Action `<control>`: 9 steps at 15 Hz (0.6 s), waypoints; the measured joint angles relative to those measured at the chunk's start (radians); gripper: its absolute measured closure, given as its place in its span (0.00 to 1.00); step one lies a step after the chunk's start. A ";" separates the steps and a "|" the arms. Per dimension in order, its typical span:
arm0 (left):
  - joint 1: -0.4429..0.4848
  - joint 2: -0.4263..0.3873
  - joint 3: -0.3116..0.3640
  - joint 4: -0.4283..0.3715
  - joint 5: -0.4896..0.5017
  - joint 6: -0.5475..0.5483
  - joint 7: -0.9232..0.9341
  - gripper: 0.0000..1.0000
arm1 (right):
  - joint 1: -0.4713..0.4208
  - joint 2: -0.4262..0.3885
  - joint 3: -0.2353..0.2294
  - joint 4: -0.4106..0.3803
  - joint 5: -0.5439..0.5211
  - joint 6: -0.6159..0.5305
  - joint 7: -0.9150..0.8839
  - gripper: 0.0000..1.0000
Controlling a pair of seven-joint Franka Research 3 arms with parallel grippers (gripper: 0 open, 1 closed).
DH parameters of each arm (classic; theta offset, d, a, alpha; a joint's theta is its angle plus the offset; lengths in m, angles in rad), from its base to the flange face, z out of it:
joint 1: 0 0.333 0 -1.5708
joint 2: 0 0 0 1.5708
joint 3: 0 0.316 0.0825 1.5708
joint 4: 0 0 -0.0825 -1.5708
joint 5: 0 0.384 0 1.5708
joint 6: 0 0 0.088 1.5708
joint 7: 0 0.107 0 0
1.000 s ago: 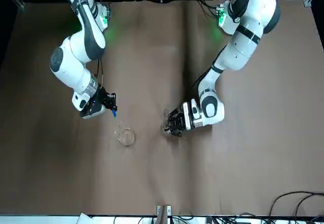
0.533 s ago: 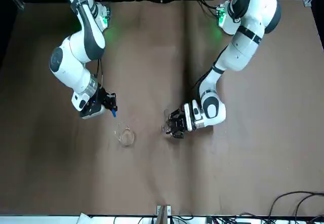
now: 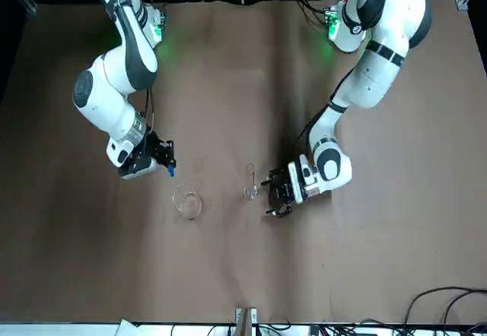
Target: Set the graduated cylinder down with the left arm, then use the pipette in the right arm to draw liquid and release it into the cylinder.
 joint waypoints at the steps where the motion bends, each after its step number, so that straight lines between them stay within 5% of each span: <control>1: 0.017 -0.021 0.002 -0.020 0.025 0.005 -0.027 0.00 | 0.000 0.000 0.000 0.002 0.000 0.000 0.000 0.78; 8: 0.189 -0.230 0.005 -0.073 0.495 -0.019 -0.382 0.00 | -0.002 0.000 -0.002 0.013 0.000 -0.015 0.002 0.77; 9: 0.217 -0.291 0.005 -0.073 0.647 -0.067 -0.552 0.00 | -0.002 0.000 -0.003 0.014 0.000 -0.017 0.003 0.77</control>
